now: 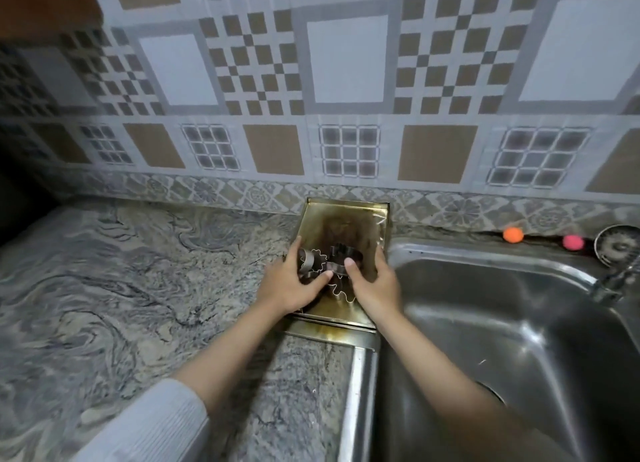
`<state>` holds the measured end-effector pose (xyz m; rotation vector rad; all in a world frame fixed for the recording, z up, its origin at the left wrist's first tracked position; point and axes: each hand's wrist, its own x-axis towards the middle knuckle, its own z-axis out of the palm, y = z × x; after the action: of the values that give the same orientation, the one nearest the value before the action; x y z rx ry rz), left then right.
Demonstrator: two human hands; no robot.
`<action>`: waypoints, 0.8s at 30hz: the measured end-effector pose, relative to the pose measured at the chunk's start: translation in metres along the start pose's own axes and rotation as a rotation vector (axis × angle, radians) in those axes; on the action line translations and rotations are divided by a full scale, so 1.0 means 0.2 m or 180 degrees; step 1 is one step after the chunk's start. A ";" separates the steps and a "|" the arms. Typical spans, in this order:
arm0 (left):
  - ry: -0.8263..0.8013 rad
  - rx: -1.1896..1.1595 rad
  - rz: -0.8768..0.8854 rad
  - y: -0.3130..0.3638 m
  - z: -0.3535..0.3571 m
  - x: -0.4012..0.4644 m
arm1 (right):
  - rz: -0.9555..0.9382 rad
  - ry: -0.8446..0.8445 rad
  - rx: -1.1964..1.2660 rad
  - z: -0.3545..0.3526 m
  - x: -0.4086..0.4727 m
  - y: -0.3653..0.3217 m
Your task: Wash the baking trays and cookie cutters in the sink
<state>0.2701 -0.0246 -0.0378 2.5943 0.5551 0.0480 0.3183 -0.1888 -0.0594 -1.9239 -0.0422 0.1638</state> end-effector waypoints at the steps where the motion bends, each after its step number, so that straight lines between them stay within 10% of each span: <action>1: 0.0040 0.0049 -0.0006 -0.01 0.00 0.02 | 0.0012 0.0016 0.0038 0.02 0.02 -0.01; 24: -0.0329 -0.0532 -0.0093 -0.03 -0.19 0.06 | 0.0059 0.0107 0.0081 0.09 -0.01 -0.18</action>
<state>0.2738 0.0010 -0.0080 2.4107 0.5278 -0.0473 0.3161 -0.1587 -0.0318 -1.9018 0.0000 0.1437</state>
